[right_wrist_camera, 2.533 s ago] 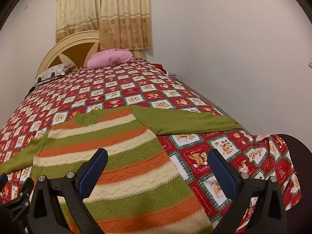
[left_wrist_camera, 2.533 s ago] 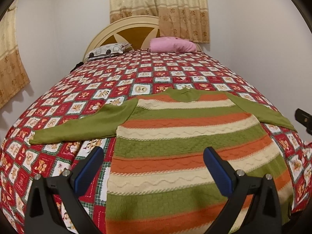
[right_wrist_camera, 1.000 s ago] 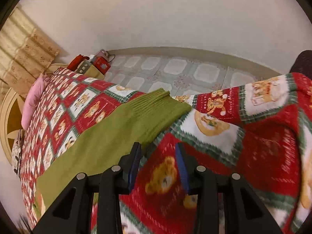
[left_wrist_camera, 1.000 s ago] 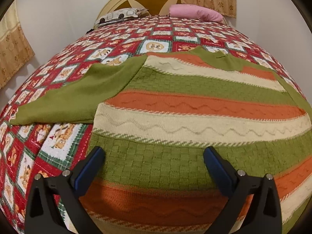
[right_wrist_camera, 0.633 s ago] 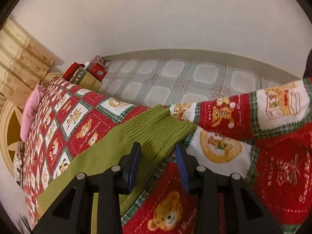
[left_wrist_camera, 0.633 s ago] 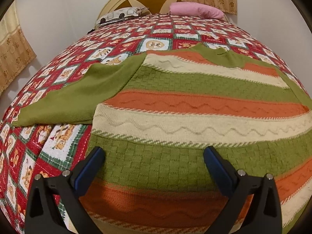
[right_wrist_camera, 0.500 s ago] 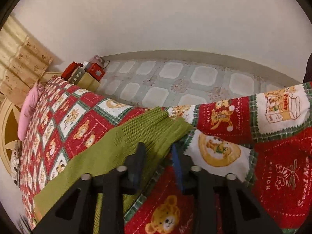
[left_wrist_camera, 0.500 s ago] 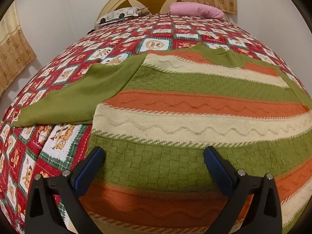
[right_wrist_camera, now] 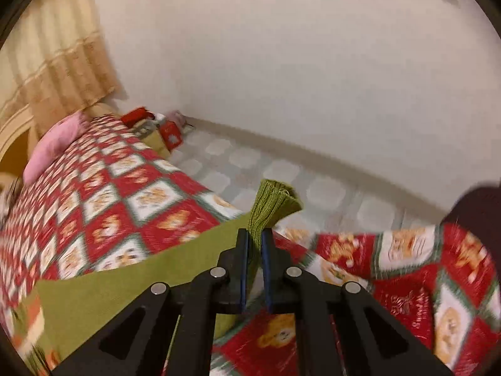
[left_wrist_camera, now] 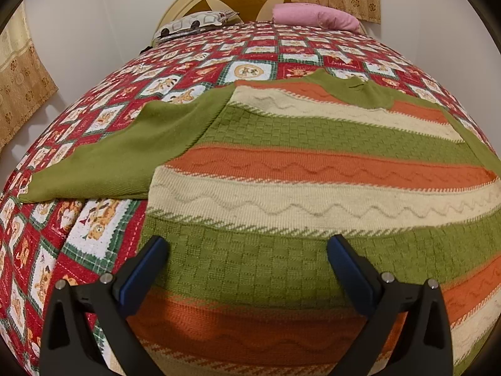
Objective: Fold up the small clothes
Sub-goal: 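Carry the sleeve across the sweater body with the right tool and release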
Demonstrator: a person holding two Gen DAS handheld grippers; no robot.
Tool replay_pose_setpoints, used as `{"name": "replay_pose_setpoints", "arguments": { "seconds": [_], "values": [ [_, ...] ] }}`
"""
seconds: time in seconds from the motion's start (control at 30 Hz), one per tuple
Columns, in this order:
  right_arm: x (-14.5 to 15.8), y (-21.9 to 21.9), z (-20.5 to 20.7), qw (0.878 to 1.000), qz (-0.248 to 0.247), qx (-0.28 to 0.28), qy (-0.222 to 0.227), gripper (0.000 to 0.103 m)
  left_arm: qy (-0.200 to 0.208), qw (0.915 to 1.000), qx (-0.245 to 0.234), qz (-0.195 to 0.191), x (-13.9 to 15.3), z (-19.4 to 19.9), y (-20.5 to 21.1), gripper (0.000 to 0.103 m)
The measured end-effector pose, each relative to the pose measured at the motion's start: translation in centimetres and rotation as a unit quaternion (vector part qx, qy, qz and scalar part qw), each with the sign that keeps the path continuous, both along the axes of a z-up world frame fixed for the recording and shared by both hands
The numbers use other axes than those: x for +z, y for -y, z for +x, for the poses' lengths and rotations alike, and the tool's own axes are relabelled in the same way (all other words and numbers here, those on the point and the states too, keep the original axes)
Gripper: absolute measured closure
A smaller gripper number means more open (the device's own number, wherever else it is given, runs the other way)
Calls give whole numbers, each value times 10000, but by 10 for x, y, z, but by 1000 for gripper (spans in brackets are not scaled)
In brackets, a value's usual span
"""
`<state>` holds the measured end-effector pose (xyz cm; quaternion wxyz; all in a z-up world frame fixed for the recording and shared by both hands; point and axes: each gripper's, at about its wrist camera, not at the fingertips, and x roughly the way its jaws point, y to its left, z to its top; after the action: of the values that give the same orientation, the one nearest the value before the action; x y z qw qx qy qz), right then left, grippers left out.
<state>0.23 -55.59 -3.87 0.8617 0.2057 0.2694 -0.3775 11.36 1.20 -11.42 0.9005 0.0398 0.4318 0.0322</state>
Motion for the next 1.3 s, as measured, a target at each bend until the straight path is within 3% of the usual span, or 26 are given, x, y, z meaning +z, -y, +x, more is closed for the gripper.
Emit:
{"name": "replay_pose_setpoints", "arguments": {
  "seconds": [0.17, 0.27, 0.4, 0.5, 0.73, 0.9, 0.97, 1.1, 1.3],
  "values": [
    [37, -80, 19, 9950, -395, 915, 53, 96, 1, 9995, -81, -314, 2, -2, -7, 0],
    [50, -126, 33, 9885, -600, 1391, -2, 96, 64, 9980, -368, -519, 10, -7, -11, 0],
    [58, -195, 50, 9763, -784, 2017, -4, 96, 444, 9974, -467, -331, 27, -17, -21, 0],
    [59, -237, 63, 9678, -712, 2415, 3, 96, 611, 9963, -373, -481, 38, -17, -43, 0],
    [44, -337, 98, 9460, -812, 3137, -135, 96, 916, 9944, 247, -459, 38, -13, -106, 0],
    [24, -403, 121, 9306, -1006, 3505, -324, 96, 998, 9903, 699, -664, 26, -11, -149, 0],
    [17, -421, 127, 9256, -998, 3632, -380, 96, 888, 9882, 839, -928, 19, -9, -165, 0],
    [1, -463, 136, 9132, -1023, 3912, -514, 96, 747, 9827, 999, -1371, 11, -5, -178, 0],
    [-14, -506, 146, 8987, -983, 4229, -613, 96, 684, 9835, 922, -1400, 8, -5, -176, 0]
  ]
}}
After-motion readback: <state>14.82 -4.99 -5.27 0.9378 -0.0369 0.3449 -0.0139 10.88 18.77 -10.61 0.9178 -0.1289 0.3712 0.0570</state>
